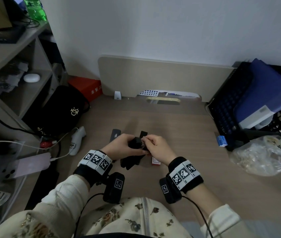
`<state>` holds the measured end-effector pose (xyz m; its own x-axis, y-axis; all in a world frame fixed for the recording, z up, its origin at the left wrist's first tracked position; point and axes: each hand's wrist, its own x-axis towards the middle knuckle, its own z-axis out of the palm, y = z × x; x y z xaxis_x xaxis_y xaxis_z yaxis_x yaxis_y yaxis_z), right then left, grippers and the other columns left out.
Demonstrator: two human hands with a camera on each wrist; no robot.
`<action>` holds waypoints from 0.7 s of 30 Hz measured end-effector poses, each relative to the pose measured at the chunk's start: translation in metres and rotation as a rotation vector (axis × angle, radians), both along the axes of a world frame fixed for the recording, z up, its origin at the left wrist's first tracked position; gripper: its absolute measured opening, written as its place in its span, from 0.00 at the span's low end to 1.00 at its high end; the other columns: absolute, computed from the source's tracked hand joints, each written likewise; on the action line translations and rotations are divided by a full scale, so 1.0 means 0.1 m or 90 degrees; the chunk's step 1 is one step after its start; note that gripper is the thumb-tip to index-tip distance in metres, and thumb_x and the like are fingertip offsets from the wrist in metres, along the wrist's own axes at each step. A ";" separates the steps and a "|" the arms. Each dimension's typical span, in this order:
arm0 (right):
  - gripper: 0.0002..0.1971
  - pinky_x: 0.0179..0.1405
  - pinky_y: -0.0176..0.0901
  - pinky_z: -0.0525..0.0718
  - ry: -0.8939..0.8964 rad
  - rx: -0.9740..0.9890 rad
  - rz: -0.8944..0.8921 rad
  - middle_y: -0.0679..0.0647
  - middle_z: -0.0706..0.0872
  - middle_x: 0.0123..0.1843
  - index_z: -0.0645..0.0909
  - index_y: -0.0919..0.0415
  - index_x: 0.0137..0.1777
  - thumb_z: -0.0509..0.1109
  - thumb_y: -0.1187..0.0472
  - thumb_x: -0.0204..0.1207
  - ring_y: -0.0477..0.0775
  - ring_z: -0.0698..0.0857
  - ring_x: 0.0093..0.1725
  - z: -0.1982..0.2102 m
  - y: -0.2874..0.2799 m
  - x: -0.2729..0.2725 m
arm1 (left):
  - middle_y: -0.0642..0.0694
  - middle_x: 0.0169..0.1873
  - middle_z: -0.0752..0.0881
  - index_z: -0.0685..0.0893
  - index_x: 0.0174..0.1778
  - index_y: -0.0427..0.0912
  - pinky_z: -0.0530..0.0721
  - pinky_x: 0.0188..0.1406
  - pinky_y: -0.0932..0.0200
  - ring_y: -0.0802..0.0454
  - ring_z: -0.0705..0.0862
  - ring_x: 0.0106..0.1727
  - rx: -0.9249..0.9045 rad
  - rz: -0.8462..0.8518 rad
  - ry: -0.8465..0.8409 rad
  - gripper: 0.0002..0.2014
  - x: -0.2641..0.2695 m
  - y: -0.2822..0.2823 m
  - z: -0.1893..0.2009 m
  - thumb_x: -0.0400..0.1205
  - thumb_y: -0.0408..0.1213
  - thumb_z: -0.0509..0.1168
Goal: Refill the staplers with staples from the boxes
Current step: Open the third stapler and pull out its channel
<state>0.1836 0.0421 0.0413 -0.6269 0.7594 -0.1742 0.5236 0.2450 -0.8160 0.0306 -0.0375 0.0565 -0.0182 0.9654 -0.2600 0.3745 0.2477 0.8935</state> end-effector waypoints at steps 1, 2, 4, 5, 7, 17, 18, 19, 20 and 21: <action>0.14 0.48 0.58 0.85 -0.011 0.017 0.000 0.56 0.88 0.39 0.85 0.58 0.46 0.60 0.54 0.81 0.57 0.86 0.43 0.00 -0.01 0.00 | 0.49 0.35 0.90 0.88 0.46 0.41 0.84 0.35 0.60 0.57 0.88 0.35 0.014 0.002 0.029 0.14 0.00 0.01 0.00 0.71 0.45 0.79; 0.14 0.47 0.59 0.85 -0.020 0.032 0.004 0.56 0.88 0.37 0.85 0.58 0.45 0.59 0.54 0.81 0.58 0.86 0.41 0.01 -0.03 0.00 | 0.51 0.33 0.89 0.89 0.45 0.43 0.83 0.34 0.61 0.60 0.86 0.33 0.026 0.005 0.058 0.14 0.00 0.02 0.00 0.70 0.46 0.79; 0.14 0.44 0.57 0.85 -0.030 0.044 0.011 0.55 0.86 0.33 0.84 0.59 0.43 0.59 0.55 0.82 0.58 0.85 0.39 0.04 -0.06 -0.01 | 0.53 0.31 0.87 0.89 0.44 0.46 0.81 0.33 0.63 0.63 0.83 0.30 0.037 0.017 0.095 0.12 0.01 0.03 -0.01 0.70 0.46 0.80; 0.15 0.44 0.56 0.84 -0.032 0.046 0.013 0.55 0.86 0.34 0.84 0.60 0.43 0.59 0.55 0.82 0.58 0.85 0.39 0.03 -0.06 -0.01 | 0.53 0.30 0.87 0.89 0.44 0.46 0.80 0.32 0.62 0.63 0.82 0.30 0.038 0.022 0.096 0.12 0.01 0.03 -0.01 0.70 0.47 0.80; 0.16 0.44 0.55 0.84 -0.037 0.062 0.016 0.57 0.87 0.35 0.84 0.60 0.43 0.58 0.54 0.82 0.57 0.85 0.40 0.03 -0.05 -0.01 | 0.50 0.30 0.88 0.90 0.42 0.45 0.80 0.31 0.59 0.61 0.83 0.29 0.040 0.026 0.090 0.13 -0.01 0.03 -0.02 0.69 0.49 0.80; 0.17 0.44 0.38 0.75 -0.034 0.068 0.001 0.44 0.85 0.39 0.85 0.59 0.42 0.58 0.54 0.84 0.45 0.83 0.43 0.03 -0.01 0.08 | 0.55 0.30 0.89 0.91 0.44 0.45 0.80 0.33 0.68 0.62 0.87 0.33 0.047 0.069 -0.027 0.09 -0.11 -0.05 0.00 0.72 0.43 0.78; 0.17 0.43 0.39 0.75 -0.032 0.067 -0.002 0.44 0.85 0.39 0.85 0.58 0.42 0.58 0.54 0.84 0.45 0.82 0.43 0.02 0.00 0.08 | 0.55 0.29 0.88 0.91 0.44 0.44 0.80 0.33 0.68 0.62 0.87 0.32 0.048 0.079 -0.035 0.10 -0.11 -0.05 0.00 0.73 0.44 0.78; 0.17 0.43 0.40 0.76 -0.030 0.068 -0.005 0.44 0.85 0.38 0.84 0.56 0.40 0.58 0.54 0.85 0.44 0.82 0.41 0.01 0.00 0.08 | 0.53 0.29 0.88 0.90 0.43 0.41 0.81 0.33 0.66 0.60 0.86 0.32 0.049 0.093 -0.041 0.11 -0.11 -0.04 0.00 0.73 0.46 0.77; 0.18 0.40 0.41 0.76 -0.026 0.069 -0.010 0.42 0.84 0.35 0.82 0.52 0.36 0.57 0.53 0.85 0.43 0.81 0.38 0.01 0.01 0.09 | 0.48 0.30 0.87 0.90 0.43 0.39 0.81 0.34 0.63 0.56 0.85 0.31 0.052 0.113 -0.043 0.15 -0.11 -0.04 -0.01 0.73 0.48 0.77; 0.19 0.37 0.40 0.73 -0.022 0.070 -0.013 0.39 0.80 0.31 0.78 0.48 0.31 0.57 0.53 0.85 0.40 0.78 0.34 0.01 0.01 0.09 | 0.42 0.31 0.88 0.89 0.42 0.36 0.82 0.35 0.58 0.53 0.84 0.32 0.055 0.133 -0.043 0.18 -0.11 -0.03 -0.02 0.72 0.50 0.77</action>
